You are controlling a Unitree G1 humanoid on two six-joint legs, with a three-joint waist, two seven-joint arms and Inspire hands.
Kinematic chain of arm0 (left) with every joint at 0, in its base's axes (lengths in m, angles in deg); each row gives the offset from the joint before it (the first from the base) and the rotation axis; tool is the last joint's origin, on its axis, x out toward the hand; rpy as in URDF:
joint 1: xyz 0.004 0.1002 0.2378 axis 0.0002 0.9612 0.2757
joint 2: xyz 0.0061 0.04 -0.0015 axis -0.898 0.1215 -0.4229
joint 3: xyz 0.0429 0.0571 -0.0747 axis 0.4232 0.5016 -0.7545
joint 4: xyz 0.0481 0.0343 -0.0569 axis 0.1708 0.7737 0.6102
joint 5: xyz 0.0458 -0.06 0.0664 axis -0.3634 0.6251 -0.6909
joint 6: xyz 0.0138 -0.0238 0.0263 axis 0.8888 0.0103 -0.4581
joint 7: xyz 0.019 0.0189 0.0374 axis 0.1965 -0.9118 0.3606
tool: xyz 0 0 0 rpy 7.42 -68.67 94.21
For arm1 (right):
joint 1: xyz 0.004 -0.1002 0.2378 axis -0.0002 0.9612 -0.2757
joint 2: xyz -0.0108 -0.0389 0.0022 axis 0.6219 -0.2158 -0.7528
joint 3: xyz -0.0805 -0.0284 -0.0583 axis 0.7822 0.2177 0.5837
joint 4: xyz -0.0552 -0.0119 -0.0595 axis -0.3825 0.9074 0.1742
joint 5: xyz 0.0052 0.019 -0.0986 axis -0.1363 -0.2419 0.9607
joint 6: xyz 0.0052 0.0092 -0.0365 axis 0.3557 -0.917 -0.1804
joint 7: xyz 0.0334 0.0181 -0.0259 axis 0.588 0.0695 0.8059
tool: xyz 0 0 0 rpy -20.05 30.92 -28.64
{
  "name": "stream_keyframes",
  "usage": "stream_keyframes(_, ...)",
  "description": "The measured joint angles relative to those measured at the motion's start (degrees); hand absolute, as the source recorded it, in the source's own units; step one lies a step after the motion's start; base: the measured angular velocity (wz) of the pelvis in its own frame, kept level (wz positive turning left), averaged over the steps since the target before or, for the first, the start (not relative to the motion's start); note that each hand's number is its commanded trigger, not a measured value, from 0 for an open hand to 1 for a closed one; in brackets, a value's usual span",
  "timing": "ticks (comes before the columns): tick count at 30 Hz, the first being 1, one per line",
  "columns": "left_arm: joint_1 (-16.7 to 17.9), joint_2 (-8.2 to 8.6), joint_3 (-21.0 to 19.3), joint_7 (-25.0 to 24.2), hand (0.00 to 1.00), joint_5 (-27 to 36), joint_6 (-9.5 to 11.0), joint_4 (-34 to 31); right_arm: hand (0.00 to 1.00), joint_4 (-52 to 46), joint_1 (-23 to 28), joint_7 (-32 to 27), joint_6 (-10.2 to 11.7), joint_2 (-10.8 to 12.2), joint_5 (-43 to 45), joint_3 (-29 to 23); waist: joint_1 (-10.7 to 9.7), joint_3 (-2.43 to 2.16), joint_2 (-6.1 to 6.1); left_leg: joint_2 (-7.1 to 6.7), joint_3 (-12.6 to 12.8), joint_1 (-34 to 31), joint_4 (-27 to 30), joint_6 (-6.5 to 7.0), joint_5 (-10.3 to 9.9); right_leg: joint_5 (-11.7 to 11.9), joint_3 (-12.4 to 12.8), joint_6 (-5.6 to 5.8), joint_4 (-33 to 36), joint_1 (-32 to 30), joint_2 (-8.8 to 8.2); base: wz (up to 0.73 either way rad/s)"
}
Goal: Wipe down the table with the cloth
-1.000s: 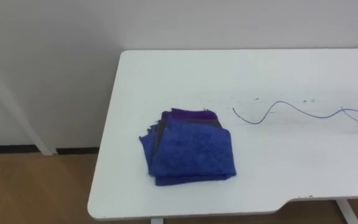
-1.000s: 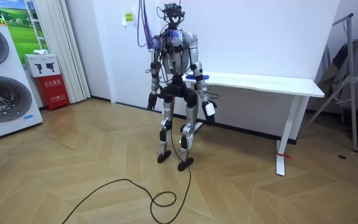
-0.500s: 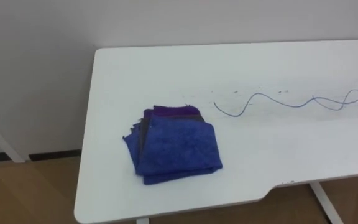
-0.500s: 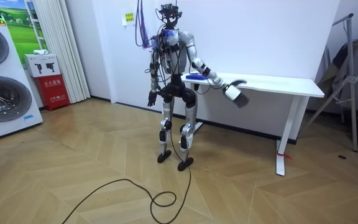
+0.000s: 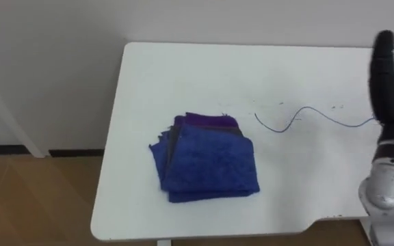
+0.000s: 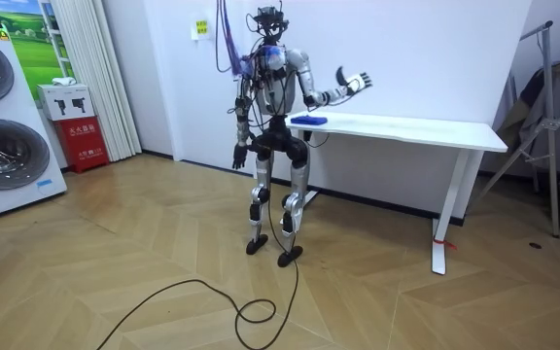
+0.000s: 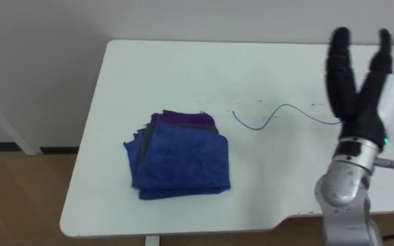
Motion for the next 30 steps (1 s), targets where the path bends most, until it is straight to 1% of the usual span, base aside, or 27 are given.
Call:
stream_keyframes(1, -0.4, 0.05, 0.5, 0.0, 0.0, 0.0, 0.1, 0.0, 0.0, -0.1, -0.3, 1.4, 0.3, 0.0, 2.7, 2.9, 0.4, -0.01, 0.01, -0.03, -0.5, 0.0, 0.0, 0.0, 0.0, 0.0, -0.1, 0.0, -0.1, 0.0, 0.0, 0.07)
stream_keyframes(2, -0.7, 0.14, 0.6, 0.0, 0.0, 0.0, 0.1, 0.0, 0.0, -0.1, -0.3, 2.0, 0.5, 0.0, 3.7, 4.2, 0.5, -0.04, -0.05, -0.05, -0.8, 0.0, 0.0, 0.0, 0.0, 0.0, -0.2, 0.0, -0.1, -0.1, -0.01, 0.17)
stream_keyframes(3, -1.0, 0.27, 0.6, 0.0, 0.0, 0.0, 0.2, 0.0, 0.0, -0.1, -0.3, 3.1, 0.5, 0.3, 6.2, 6.4, 1.2, -0.04, -0.04, -0.07, -1.3, -0.2, -0.1, 0.0, 0.0, 0.0, -0.6, 0.0, -0.1, 0.2, -0.02, 0.26)
stream_keyframes(4, -1.4, 0.12, 1.4, 0.0, 0.0, 0.0, 0.4, 0.0, 0.0, -0.2, -0.3, 4.0, 0.5, 0.4, 7.1, 8.9, 1.7, 0.0, 0.01, -0.1, -2.0, -0.4, -0.1, 0.0, 0.0, 0.0, -1.4, 0.0, -0.2, 0.4, -0.07, 0.29)
stream_keyframes(5, -1.5, 0.04, 1.7, 0.1, 0.0, 0.0, 0.5, 0.0, 0.0, -0.2, -0.3, 4.6, 0.5, 0.4, 7.2, 10.1, 1.7, -0.01, 0.0, -0.12, -2.3, -0.5, -0.1, 0.0, 0.0, 0.0, -1.7, 0.0, -0.2, 0.4, -0.1, 0.34)
stream_keyframes(6, -1.7, -0.11, 2.6, 0.1, 0.0, 0.0, 0.8, 0.1, 0.0, -0.2, -0.3, 5.8, 0.6, 0.4, 7.5, 12.2, 2.1, -0.06, -0.11, -0.15, -2.7, -0.6, -0.1, 0.0, 0.0, 0.0, -1.8, 0.0, -0.2, 0.5, -0.12, 0.25)
stream_keyframes(7, -1.7, -0.13, 3.1, 0.1, 0.0, 0.0, 1.0, 0.1, 0.0, -0.1, -0.3, 7.1, 0.6, 0.5, 8.4, 14.0, 2.9, 0.05, 0.06, -0.17, -3.1, -0.6, -0.1, 0.0, 0.0, 0.0, -1.9, 0.0, -0.2, 0.6, -0.13, 0.18)
stream_keyframes(8, -1.8, -0.13, 3.3, 0.1, 0.0, 0.0, 1.1, 0.1, 0.0, -0.1, -0.3, 7.7, 0.6, 0.7, 9.4, 14.7, 3.2, 0.03, 0.03, -0.2, -3.3, -0.7, -0.1, 0.0, 0.0, 0.0, -2.1, 0.0, -0.3, 0.6, -0.15, 0.15)
stream_keyframes(10, -1.9, -0.24, 3.8, 0.1, 0.0, 0.0, 1.1, 0.1, 0.0, 0.4, -0.1, 10.0, 0.6, 0.8, 12.8, 17.2, 3.1, -0.05, -0.13, -0.25, -4.6, -1.1, -0.1, 0.01, 0.0, 0.0, -3.0, 0.0, -0.3, 0.6, -0.23, 0.22)
stream_keyframes(12, -2.0, -0.24, 3.8, 0.0, 0.0, 0.0, 1.0, 0.1, 0.0, 1.8, -0.1, 12.0, 0.5, 0.8, 15.5, 19.0, 3.2, -0.03, -0.22, -0.27, -5.2, -1.2, -0.1, 0.01, 0.0, 0.0, -3.2, 0.0, -0.3, 0.6, -0.24, 0.16)
stream_keyframes(14, -2.5, -0.25, 3.9, -0.2, 0.0, 0.0, 0.9, 0.0, 0.0, 3.7, 0.0, 14.3, 0.3, 0.8, 16.9, 20.8, 3.2, -0.05, -0.32, -0.26, -5.4, -1.3, 0.0, 0.01, 0.0, 0.0, -3.2, 0.0, -0.3, 0.6, -0.24, 0.09)
stream_keyframes(16, -3.0, -0.48, 4.9, -0.8, 0.0, 0.0, 0.9, 0.0, 0.0, 6.3, 0.4, 16.9, 0.2, 0.7, 18.1, 23.2, 3.2, -0.06, -0.41, -0.26, -5.3, -1.7, 0.0, 0.01, 0.0, 0.0, -3.2, 0.0, -0.3, 0.6, -0.22, 0.0)
stream_keyframes(20, -3.6, -0.59, 6.6, -1.1, 0.0, 0.0, 0.9, -0.3, 0.0, 10.3, 2.0, 19.1, -0.7, 0.6, 18.4, 23.8, 3.3, -0.03, -0.37, -0.32, -5.0, -1.9, 0.0, 0.01, 0.0, 0.0, -3.1, 0.0, -0.3, 0.5, -0.29, -0.01)
stream_keyframes(23, -3.5, -0.64, 6.6, -1.1, 0.0, 0.0, 0.8, -1.9, 0.0, 10.8, 2.0, 19.1, -0.2, 0.5, 21.1, 23.5, 2.7, 0.05, -0.2, -0.33, -5.1, -1.7, 0.0, 0.01, 0.0, 0.0, -3.2, 0.0, -0.4, 0.7, -0.33, 0.0)
stream_keyframes(26, -3.8, -0.62, 6.7, -0.7, 0.0, 0.1, 1.0, -3.1, 0.0, 12.8, 2.2, 17.1, 0.7, 0.8, 22.6, 23.2, 2.7, 0.07, -0.08, -0.54, -5.2, -1.6, 0.0, 0.02, 0.0, 0.0, -3.2, 0.01, -1.3, 1.4, -0.48, 0.01)
stream_keyframes(27, -3.9, -0.62, 6.8, -0.3, 0.0, 0.1, 1.0, -3.1, 0.0, 14.2, 2.4, 15.5, 1.2, 1.1, 23.4, 23.2, 2.4, -0.04, 0.04, -0.57, -5.2, -1.5, 0.1, 0.02, 0.0, 0.0, -3.4, 0.01, -1.2, 1.6, -0.53, 0.09)
stream_keyframes(28, -3.8, -0.6, 7.1, 0.1, 0.0, 0.0, 1.0, -3.3, 0.0, 15.6, 2.7, 13.7, 1.9, 1.1, 24.6, 23.1, 2.3, -0.08, 0.11, -0.62, -5.3, -1.5, 0.1, 0.02, 0.0, 0.0, -3.9, 0.01, -1.2, 1.6, -0.6, 0.09)
stream_keyframes(30, -3.8, -0.61, 7.1, 0.1, 0.0, 0.0, 1.1, -3.4, 0.0, 16.3, 3.0, 11.9, 2.5, 1.1, 25.7, 22.6, 2.3, -0.07, 0.27, -0.71, -5.4, -1.7, 0.1, 0.08, 0.1, 0.0, -4.4, 0.01, -1.3, 1.6, -0.72, 0.05)
